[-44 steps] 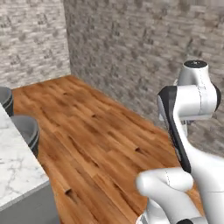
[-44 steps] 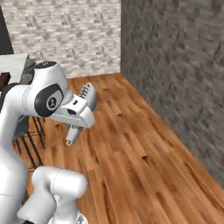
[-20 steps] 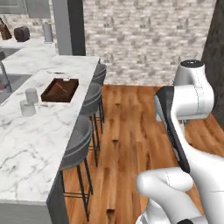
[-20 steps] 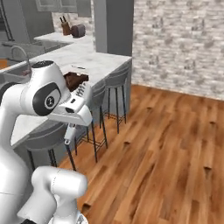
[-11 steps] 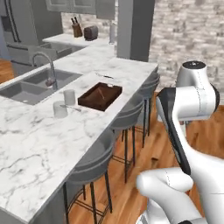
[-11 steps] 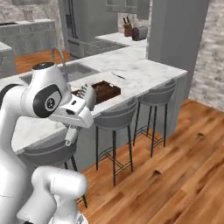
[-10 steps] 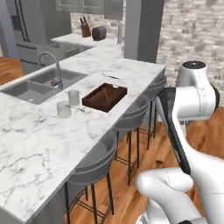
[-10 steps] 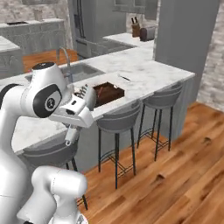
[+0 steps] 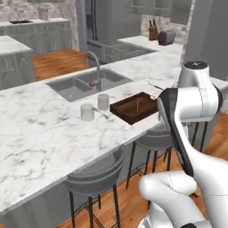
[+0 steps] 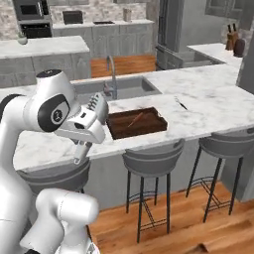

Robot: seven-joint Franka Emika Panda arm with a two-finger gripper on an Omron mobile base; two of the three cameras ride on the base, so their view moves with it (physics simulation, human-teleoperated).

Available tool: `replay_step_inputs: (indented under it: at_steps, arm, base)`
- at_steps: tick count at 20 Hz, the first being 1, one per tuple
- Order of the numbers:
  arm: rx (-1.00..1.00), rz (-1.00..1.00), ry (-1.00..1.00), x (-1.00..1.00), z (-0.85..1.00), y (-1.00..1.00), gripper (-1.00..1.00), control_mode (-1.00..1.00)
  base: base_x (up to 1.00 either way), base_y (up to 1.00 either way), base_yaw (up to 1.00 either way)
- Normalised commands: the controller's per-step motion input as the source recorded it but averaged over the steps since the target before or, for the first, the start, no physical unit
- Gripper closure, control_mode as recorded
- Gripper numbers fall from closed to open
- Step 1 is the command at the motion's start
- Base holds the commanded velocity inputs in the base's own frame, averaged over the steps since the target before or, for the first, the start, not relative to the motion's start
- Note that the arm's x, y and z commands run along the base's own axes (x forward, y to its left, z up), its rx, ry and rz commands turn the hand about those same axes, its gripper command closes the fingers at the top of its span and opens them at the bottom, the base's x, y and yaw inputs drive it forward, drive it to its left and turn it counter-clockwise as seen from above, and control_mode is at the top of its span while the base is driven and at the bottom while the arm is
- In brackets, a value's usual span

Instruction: Take the tongs from the drawer on the left and place them on the dining counter next to the tray containing the hot dog.

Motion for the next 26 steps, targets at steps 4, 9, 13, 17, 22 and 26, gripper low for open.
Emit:
replay_step_inputs:
  at_steps: [4, 9, 13, 17, 22, 26]
  arm:
    - [0.00, 0.00, 0.00, 0.00, 0.00, 0.00, 1.00, 1.00]
    - [0.00, 0.00, 0.00, 0.00, 0.00, 0.00, 1.00, 1.00]
    - [0.00, 0.00, 0.00, 0.00, 0.00, 0.00, 1.00, 1.00]
    - [0.00, 0.00, 0.00, 0.00, 0.00, 0.00, 1.00, 1.00]
    - [0.00, 0.00, 0.00, 0.00, 0.00, 0.00, 1.00, 1.00]
    - [0.00, 0.00, 0.00, 0.00, 0.00, 0.00, 1.00, 1.00]
  base:
    - [0.07, -0.86, 0.54]
    - [0.01, -0.91, 0.49]
    - [0.01, -0.90, 0.51]
    - [0.00, -0.90, 0.41]
    - [0.00, -0.87, 0.23]
    - [0.02, -0.50, 0.04]
